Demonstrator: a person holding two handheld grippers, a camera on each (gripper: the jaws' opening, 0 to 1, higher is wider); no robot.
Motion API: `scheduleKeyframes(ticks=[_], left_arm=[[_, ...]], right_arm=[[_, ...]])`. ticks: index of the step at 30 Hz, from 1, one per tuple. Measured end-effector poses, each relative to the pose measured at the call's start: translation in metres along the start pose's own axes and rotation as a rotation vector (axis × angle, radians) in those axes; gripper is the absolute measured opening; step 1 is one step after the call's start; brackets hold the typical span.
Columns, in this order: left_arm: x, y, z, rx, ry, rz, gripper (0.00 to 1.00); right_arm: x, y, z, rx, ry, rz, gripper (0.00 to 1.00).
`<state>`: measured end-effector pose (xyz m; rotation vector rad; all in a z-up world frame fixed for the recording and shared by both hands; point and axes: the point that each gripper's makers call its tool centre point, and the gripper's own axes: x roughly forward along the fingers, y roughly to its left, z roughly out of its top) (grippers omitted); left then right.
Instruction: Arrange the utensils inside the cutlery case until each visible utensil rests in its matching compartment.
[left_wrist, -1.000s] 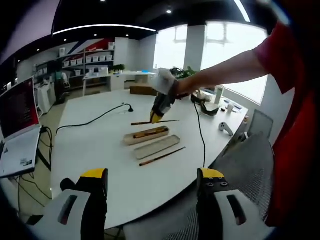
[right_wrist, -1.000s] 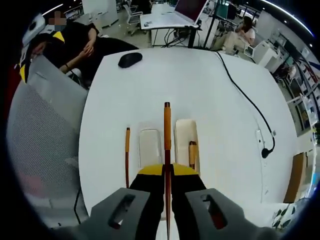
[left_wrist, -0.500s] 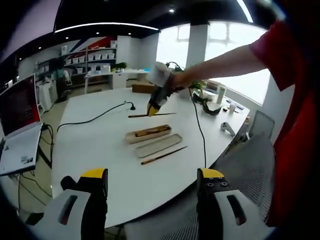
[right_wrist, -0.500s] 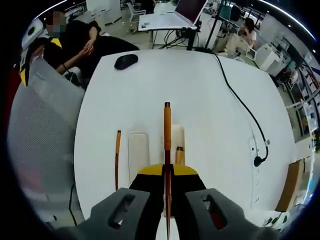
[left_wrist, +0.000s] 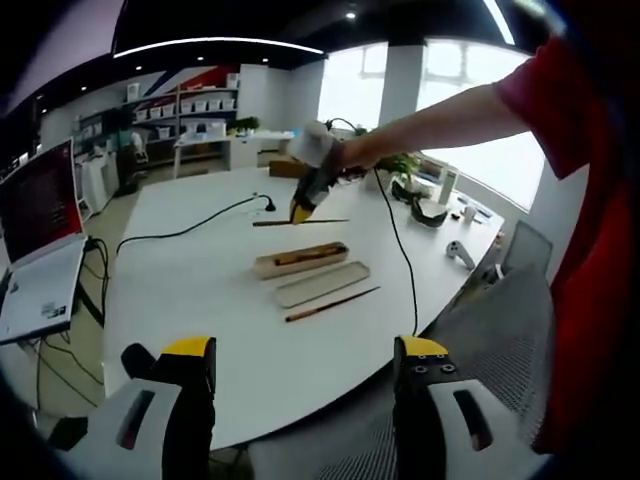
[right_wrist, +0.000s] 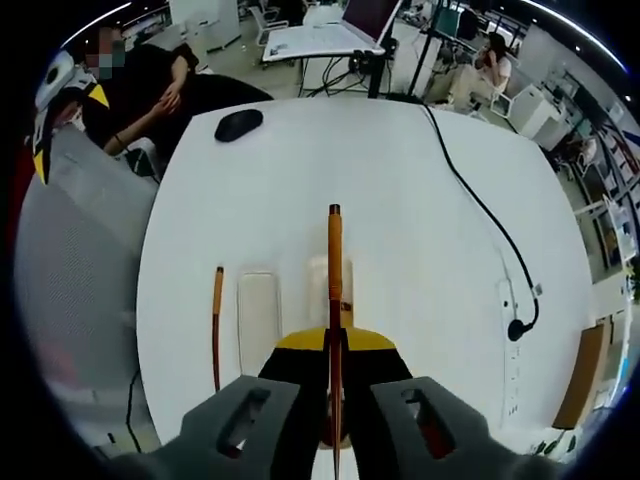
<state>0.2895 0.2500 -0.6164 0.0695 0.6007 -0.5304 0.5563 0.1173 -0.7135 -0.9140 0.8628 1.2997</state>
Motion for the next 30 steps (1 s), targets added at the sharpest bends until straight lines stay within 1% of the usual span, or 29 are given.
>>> scheduleKeyframes(ticks=[2, 3, 4, 6, 7, 9, 10, 16, 18, 21, 22, 30], left_arm=[[0.001, 0.002, -0.001, -0.005, 0.003, 0.005, 0.74], [0.001, 0.004, -0.002, -0.01, 0.005, 0.008, 0.74], [0.001, 0.005, -0.003, -0.013, 0.007, 0.01, 0.74], [0.002, 0.006, -0.004, -0.018, 0.011, 0.014, 0.74], [0.002, 0.007, -0.005, -0.02, 0.014, 0.017, 0.74], [0.002, 0.009, -0.006, -0.022, 0.015, 0.021, 0.74], [0.002, 0.01, -0.007, -0.028, 0.017, 0.023, 0.74], [0.002, 0.011, -0.012, -0.045, 0.026, 0.031, 0.74], [0.002, 0.011, -0.014, -0.045, 0.031, 0.032, 0.74], [0.002, 0.01, -0.015, -0.054, 0.031, 0.034, 0.74], [0.002, 0.01, -0.016, -0.055, 0.031, 0.035, 0.74], [0.001, 0.01, -0.017, -0.064, 0.034, 0.038, 0.74]], right_arm=[[0.005, -0.004, -0.001, 0.006, -0.011, -0.01, 0.0], [0.008, -0.012, 0.0, 0.007, -0.033, -0.056, 0.0], [0.011, -0.015, -0.001, 0.014, -0.038, -0.069, 0.0], [0.017, -0.012, -0.002, 0.057, -0.051, -0.047, 0.0], [0.02, -0.012, -0.004, 0.064, -0.054, -0.042, 0.0], [0.026, -0.011, -0.006, 0.034, -0.05, -0.047, 0.0], [0.029, -0.01, -0.007, 0.033, -0.045, -0.044, 0.0], [0.039, -0.007, -0.009, 0.047, -0.057, -0.025, 0.0], [0.043, -0.005, -0.011, 0.049, -0.05, -0.018, 0.0], [0.048, -0.007, -0.014, 0.046, -0.055, -0.032, 0.0], [0.05, -0.005, -0.015, 0.062, -0.053, -0.03, 0.0], [0.061, 0.004, -0.027, 0.066, -0.033, -0.016, 0.01]])
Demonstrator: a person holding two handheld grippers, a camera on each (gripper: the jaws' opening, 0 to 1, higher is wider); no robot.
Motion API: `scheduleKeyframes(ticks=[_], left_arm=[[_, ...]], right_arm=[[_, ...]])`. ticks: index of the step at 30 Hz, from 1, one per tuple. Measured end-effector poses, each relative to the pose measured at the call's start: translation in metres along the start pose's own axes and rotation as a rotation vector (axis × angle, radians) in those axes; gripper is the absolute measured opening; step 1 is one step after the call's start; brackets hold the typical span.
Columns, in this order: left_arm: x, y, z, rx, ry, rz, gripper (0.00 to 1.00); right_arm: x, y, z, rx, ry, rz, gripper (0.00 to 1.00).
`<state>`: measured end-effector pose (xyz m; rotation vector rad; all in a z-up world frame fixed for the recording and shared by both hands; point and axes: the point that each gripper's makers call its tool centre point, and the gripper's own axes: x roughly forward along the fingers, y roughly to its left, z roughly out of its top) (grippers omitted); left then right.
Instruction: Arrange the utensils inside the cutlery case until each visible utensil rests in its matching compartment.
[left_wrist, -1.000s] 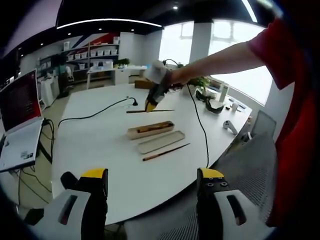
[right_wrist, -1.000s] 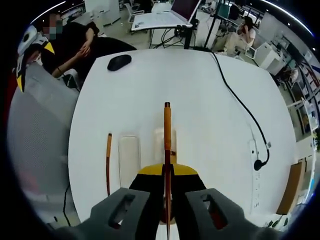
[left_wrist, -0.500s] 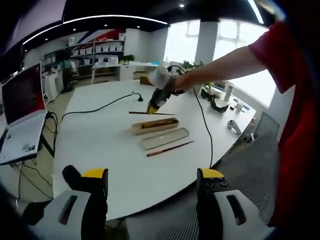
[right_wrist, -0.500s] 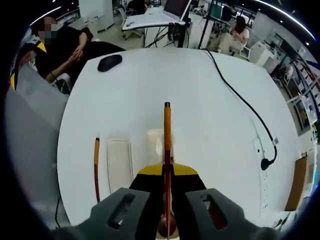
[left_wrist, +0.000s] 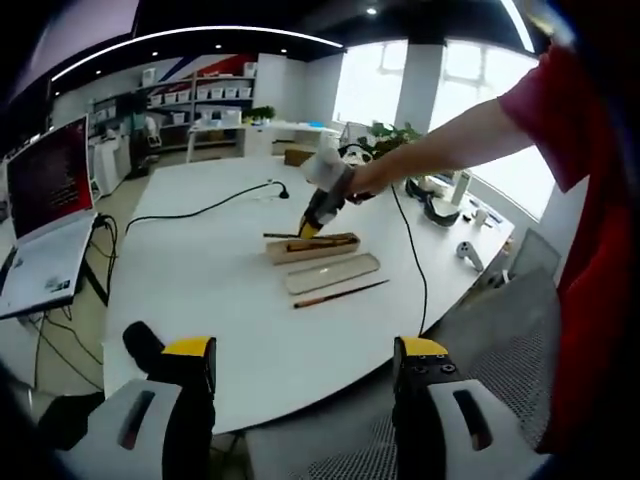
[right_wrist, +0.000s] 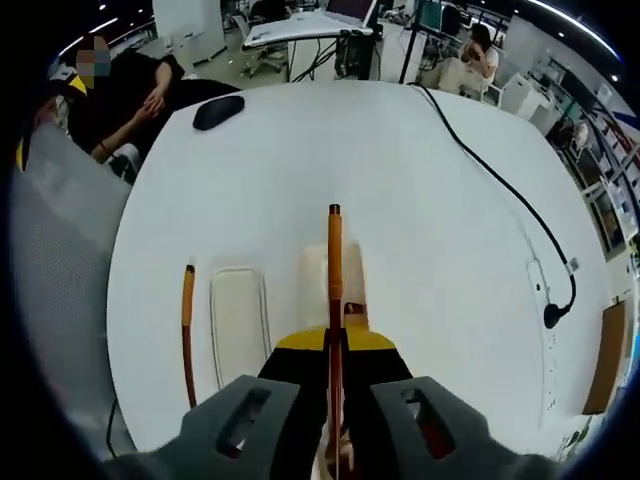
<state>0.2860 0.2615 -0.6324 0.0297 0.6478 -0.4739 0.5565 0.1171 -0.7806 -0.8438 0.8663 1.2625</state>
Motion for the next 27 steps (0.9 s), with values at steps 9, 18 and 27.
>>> scheduleKeyframes(ticks=[9, 18, 27], left_arm=[[0.002, -0.002, 0.001, 0.003, -0.001, -0.004, 0.74], [0.0, -0.002, 0.004, 0.01, -0.006, 0.0, 0.73], [-0.002, 0.002, 0.005, 0.009, -0.013, 0.011, 0.73]], right_arm=[[0.004, -0.005, -0.008, 0.005, 0.018, -0.05, 0.01], [0.012, -0.003, -0.014, 0.042, 0.034, -0.048, 0.01], [0.017, -0.007, -0.019, 0.086, 0.063, -0.069, 0.01]])
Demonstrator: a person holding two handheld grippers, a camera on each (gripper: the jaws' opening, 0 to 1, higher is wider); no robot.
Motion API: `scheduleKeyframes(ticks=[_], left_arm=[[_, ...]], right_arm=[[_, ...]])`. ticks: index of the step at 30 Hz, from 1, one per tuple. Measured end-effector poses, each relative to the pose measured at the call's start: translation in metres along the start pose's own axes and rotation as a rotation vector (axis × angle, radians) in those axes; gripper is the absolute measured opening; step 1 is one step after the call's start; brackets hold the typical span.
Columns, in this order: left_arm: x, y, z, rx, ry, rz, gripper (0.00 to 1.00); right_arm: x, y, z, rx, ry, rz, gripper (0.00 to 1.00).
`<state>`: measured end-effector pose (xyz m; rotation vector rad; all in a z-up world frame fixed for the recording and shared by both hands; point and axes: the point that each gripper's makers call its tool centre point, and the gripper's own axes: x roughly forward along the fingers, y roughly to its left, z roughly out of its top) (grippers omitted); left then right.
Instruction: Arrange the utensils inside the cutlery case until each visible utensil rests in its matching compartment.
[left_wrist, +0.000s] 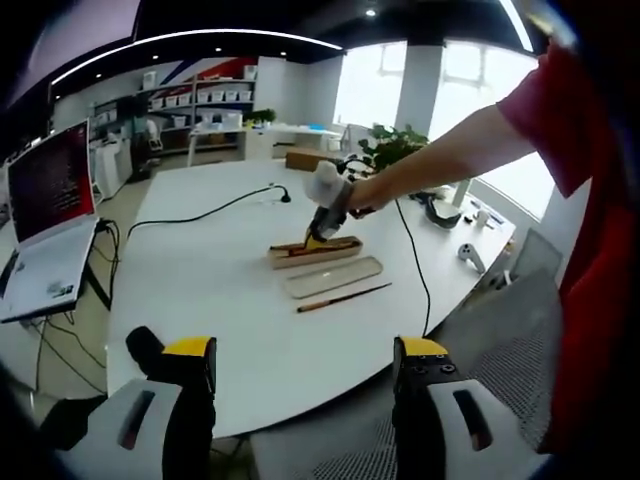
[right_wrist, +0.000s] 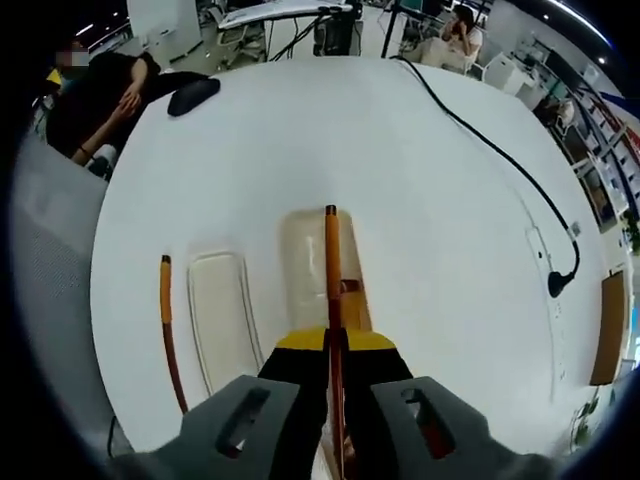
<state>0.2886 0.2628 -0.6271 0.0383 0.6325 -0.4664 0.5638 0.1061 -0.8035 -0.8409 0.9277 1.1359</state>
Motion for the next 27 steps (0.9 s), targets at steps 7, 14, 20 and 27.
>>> scheduleKeyframes(ticks=[7, 14, 20, 27], left_arm=[[0.0, 0.002, -0.003, -0.009, 0.005, 0.006, 0.73], [-0.001, 0.003, -0.002, -0.009, 0.003, 0.009, 0.73], [-0.001, 0.001, -0.001, -0.006, 0.0, 0.004, 0.73], [-0.004, 0.001, 0.004, -0.001, -0.018, 0.004, 0.73]], right_arm=[[0.003, 0.001, -0.002, 0.007, 0.019, -0.005, 0.01], [0.001, 0.002, 0.001, 0.055, 0.003, -0.001, 0.0], [-0.007, -0.002, 0.004, 0.108, -0.019, -0.004, 0.0], [-0.024, -0.011, 0.009, 0.147, -0.045, -0.024, 0.0]])
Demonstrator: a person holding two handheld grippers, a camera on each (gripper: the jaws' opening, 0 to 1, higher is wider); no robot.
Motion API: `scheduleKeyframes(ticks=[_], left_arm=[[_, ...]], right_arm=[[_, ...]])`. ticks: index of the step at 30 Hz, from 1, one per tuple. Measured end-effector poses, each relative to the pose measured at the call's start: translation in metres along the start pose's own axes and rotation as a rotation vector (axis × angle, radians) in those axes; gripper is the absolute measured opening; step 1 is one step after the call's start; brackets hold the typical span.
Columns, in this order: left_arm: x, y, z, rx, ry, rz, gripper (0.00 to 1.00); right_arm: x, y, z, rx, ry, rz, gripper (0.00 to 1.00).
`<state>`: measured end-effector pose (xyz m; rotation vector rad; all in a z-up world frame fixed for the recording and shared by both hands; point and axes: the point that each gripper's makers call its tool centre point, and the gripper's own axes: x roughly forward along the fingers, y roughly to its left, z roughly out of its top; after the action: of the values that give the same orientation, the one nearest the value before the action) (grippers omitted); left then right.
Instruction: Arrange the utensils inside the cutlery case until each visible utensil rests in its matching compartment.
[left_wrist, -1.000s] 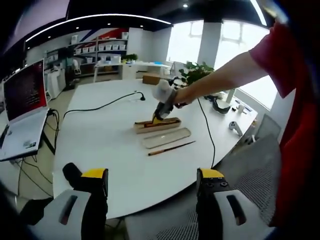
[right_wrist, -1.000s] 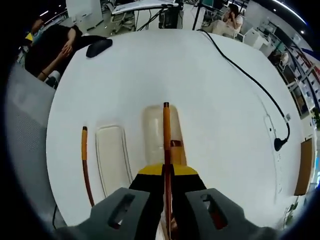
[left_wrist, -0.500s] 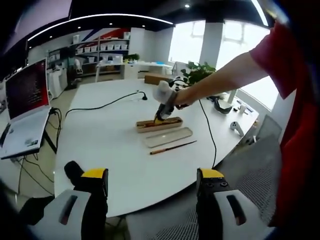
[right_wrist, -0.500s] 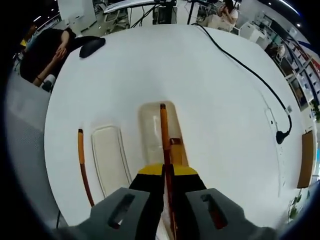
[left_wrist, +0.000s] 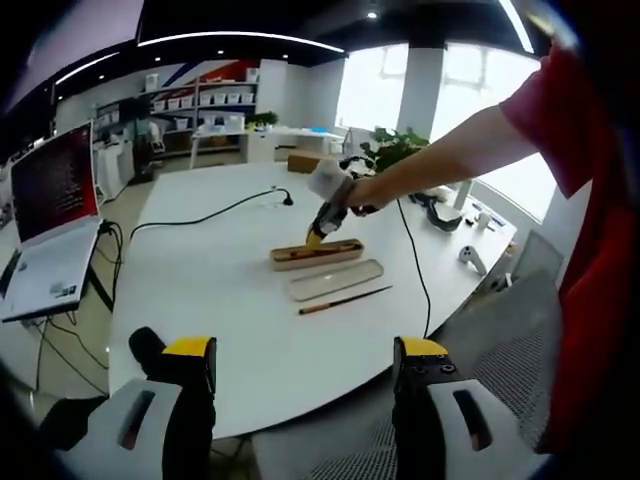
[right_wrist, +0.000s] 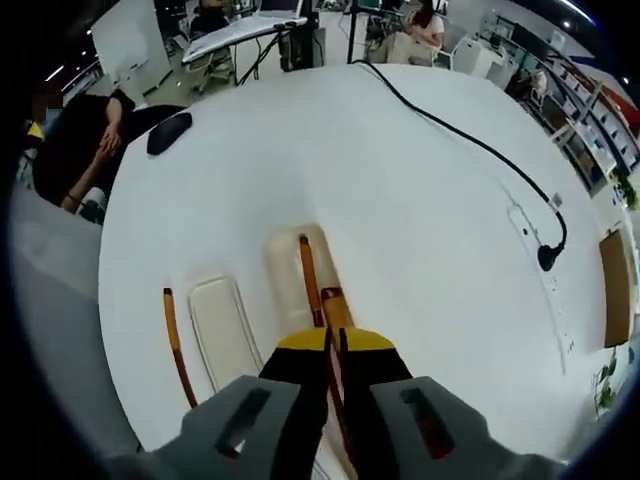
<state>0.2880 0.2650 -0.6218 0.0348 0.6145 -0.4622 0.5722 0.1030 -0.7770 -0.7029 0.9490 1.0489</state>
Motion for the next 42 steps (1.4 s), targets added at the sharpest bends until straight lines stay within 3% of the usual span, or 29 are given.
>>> scheduleKeyframes(ticks=[11, 27, 42], left_arm=[[-0.003, -0.006, 0.005, 0.023, -0.023, -0.019, 0.73], [-0.006, -0.014, 0.015, 0.068, -0.052, -0.048, 0.73], [-0.001, -0.024, 0.02, 0.104, -0.047, -0.093, 0.74]], right_arm=[[-0.02, -0.002, 0.0, -0.021, -0.01, -0.016, 0.03], [-0.053, 0.02, -0.001, -0.074, -0.02, -0.01, 0.06], [-0.061, 0.036, -0.016, -0.092, -0.013, 0.011, 0.08]])
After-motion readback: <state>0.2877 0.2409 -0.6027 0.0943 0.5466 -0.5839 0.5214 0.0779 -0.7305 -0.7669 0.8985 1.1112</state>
